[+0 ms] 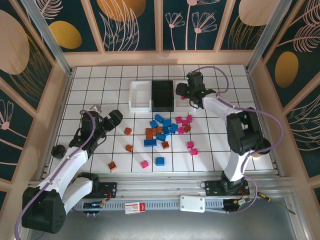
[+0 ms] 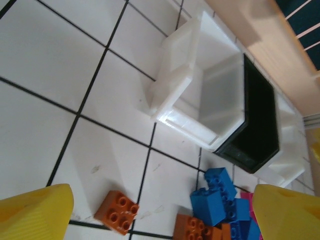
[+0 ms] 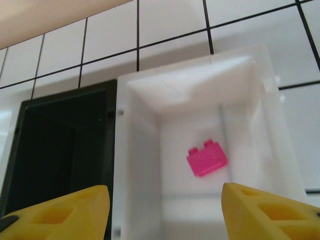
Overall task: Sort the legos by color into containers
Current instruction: Place the lego in the container, then pick up the lego from the center of the table.
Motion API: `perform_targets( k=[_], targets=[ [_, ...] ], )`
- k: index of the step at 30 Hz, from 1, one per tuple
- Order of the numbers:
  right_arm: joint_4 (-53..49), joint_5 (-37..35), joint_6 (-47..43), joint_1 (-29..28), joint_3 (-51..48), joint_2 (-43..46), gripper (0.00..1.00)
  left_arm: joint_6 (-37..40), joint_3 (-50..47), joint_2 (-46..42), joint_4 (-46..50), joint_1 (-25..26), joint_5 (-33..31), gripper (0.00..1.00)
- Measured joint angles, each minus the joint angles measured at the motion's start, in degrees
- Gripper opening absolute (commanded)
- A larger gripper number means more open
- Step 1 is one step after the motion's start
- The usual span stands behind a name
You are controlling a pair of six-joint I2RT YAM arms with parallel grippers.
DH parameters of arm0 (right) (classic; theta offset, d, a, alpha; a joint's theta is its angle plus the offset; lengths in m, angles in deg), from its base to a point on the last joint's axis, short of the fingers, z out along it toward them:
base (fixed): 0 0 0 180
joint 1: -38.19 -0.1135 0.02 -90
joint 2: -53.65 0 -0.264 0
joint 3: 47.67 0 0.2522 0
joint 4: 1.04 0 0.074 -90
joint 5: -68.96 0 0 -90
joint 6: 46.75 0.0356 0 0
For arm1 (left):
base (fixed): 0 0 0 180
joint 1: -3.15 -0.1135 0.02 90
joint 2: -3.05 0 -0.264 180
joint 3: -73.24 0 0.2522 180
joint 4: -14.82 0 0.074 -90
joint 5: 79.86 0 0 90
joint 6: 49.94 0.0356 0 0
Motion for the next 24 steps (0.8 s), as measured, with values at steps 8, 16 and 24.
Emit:
perform_targets(
  k=[8, 16, 24],
  targets=[
    [5.84, 0.57, 2.47, -3.87, -17.14, 12.37, 0.61, 0.81, -0.42, 4.61, 3.80, 7.39, -5.33, 0.84],
    [7.52, 0.96, 3.93, -4.15, -24.37, 13.35, 0.61, 4.63, 3.06, 22.18, 4.90, 15.23, -13.57, 0.73],
    [8.61, 0.90, 4.07, -4.13, -26.40, 16.44, 0.61, 8.31, 7.63, 30.53, 4.11, 16.00, -19.85, 0.64]
  ],
)
